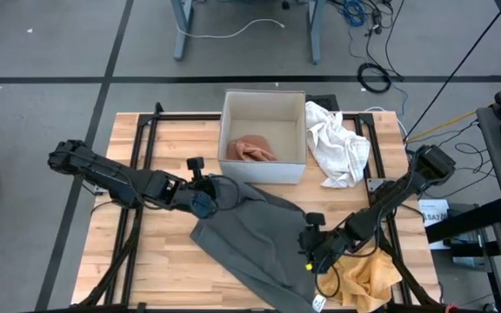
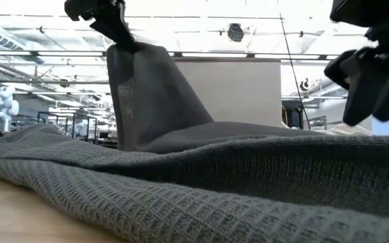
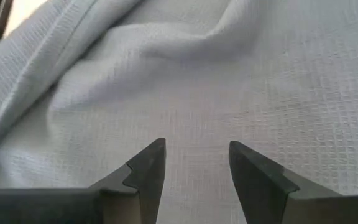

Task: Fold towel
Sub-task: Fold the gray towel

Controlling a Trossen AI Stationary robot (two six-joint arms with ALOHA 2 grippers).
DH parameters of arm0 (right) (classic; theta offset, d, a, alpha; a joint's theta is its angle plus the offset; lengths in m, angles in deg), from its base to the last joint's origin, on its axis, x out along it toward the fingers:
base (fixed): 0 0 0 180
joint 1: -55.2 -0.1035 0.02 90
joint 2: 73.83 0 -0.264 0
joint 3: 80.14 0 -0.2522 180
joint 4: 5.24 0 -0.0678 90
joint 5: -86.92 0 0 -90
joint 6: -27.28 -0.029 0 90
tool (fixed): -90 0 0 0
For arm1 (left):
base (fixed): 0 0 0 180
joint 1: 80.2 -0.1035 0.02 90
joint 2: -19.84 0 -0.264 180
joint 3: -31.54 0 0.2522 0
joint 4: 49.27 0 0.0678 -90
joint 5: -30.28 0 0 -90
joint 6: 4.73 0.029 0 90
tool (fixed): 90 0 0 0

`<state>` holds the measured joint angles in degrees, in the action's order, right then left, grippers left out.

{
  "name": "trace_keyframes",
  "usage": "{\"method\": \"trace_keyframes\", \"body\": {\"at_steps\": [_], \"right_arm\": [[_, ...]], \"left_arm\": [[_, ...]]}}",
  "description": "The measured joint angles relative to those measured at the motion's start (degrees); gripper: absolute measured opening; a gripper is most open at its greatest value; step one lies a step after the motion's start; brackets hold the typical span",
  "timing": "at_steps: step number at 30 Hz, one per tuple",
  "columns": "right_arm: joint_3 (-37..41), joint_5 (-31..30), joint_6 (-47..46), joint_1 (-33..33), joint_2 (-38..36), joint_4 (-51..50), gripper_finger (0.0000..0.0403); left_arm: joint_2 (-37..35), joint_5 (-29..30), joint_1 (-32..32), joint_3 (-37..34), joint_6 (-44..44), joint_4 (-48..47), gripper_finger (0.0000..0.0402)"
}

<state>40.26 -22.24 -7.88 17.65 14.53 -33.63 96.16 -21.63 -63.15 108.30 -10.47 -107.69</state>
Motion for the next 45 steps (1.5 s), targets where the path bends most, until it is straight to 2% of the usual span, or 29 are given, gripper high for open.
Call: {"method": "trace_keyframes", "body": {"at_steps": [6, 12, 17, 20, 22, 27, 30, 36, 45], "right_arm": [[0.00, 3.73, 0.39, 0.06, 4.31, 5.75, 0.0164], [0.00, 11.46, 0.24, 0.05, 11.46, 15.97, 0.0164], [-0.07, 19.34, -0.21, -0.63, 16.00, 29.17, 0.0164], [-0.02, 21.84, -0.28, -1.68, 16.76, 35.44, 0.0164], [-0.06, 22.73, -0.74, -2.14, 16.27, 36.29, 0.0164], [-0.01, 22.30, -1.46, -2.33, 11.99, 30.74, 0.0164], [-0.04, 17.39, -1.41, -2.37, 7.48, 21.59, 0.0164], [-0.04, -2.72, -2.71, -2.05, -0.06, 0.88, 0.0164], [-0.01, -13.20, -4.78, 2.42, -0.52, -14.48, 0.0164]], "left_arm": [[2.26, -0.14, -0.41, 0.00, -0.07, 0.15, 0.0000], [5.49, 0.41, -1.91, -0.02, -0.22, 0.10, 0.0000], [6.43, 1.71, -3.14, -0.02, -0.22, 0.00, 0.0000], [6.48, 1.81, -4.07, -0.02, -0.20, 0.04, 0.0000], [6.48, 1.83, -4.52, -0.02, -0.19, 0.08, 0.0000], [6.48, 1.70, -5.42, -0.02, 0.21, 0.12, 0.0000], [6.48, 1.50, -5.46, -0.02, 0.24, 0.13, 0.0000], [6.48, 0.01, -5.42, -0.02, 0.23, 0.13, 0.0000], [6.48, -0.87, -4.87, -0.02, 0.13, 0.13, 0.0000]]}}
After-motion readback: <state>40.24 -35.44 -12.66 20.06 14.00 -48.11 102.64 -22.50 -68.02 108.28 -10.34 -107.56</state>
